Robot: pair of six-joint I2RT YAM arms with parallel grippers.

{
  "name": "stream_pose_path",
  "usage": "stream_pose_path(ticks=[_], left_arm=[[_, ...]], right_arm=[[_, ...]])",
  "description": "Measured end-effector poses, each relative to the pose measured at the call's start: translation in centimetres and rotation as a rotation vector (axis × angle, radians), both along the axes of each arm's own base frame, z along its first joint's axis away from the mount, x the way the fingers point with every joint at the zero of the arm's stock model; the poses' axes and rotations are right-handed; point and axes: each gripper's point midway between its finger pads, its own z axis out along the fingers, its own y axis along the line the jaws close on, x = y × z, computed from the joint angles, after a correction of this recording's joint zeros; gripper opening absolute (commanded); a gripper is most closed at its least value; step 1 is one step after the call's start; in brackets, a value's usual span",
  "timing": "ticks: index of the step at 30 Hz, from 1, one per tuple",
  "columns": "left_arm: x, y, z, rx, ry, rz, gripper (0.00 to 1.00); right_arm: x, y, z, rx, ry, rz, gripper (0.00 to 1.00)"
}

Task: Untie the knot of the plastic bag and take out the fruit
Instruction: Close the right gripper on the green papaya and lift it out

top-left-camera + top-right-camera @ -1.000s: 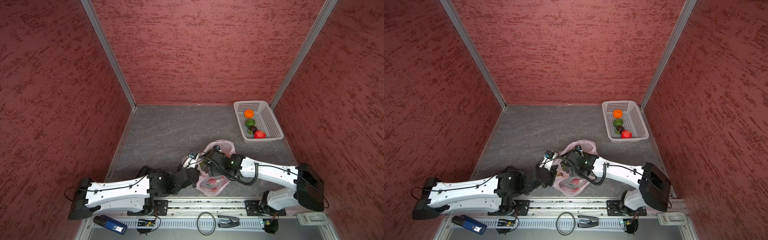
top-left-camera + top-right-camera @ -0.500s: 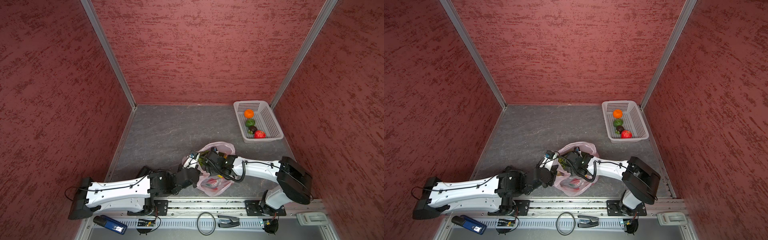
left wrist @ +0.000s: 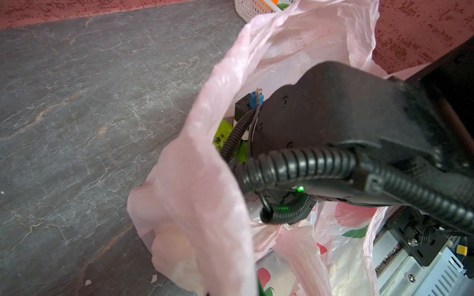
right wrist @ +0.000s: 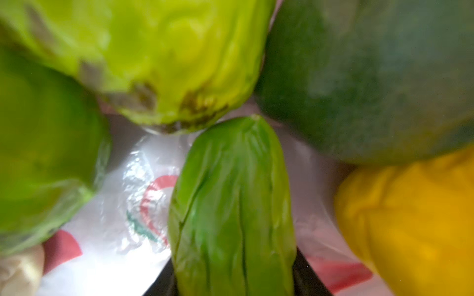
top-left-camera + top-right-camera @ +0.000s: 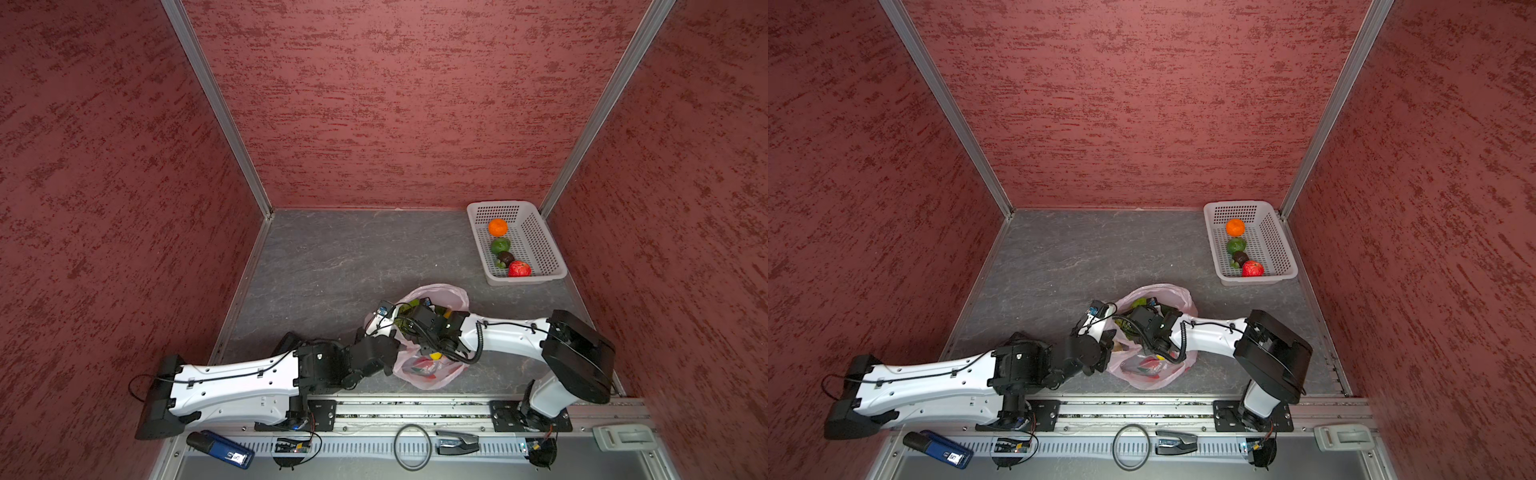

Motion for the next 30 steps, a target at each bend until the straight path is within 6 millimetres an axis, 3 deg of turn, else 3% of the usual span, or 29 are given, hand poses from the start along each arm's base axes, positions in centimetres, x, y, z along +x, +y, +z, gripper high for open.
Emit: stream_pose_path(ticks=[3, 10, 13, 23, 30], left_arm=[[0.2, 0.1, 0.0, 0.000, 0.000, 0.008, 0.00], [0.7, 0.8, 0.4, -0.013, -0.004, 0.033, 0.00], [0.9, 1.1, 0.6, -0.019, -0.005, 0.043, 0.00], [1.2, 2.0, 0.3, -0.002, -0.001, 0.061, 0.00], [1.4, 2.4, 0.1, 0.010, 0.001, 0.073, 0.00]], right_arm=[[-0.5, 0.8, 1.7, 0.035, -0.011, 0.022, 0.38], [-1.8, 3.4, 8.7, 0.201, -0.071, 0.071, 0.36], [-2.4, 4.0, 10.9, 0.242, -0.082, 0.084, 0.36], [-3.2, 3.7, 16.2, 0.305, -0.097, 0.070, 0.34], [-3.3, 3.3, 22.8, 0.417, -0.156, 0.059, 0.34]])
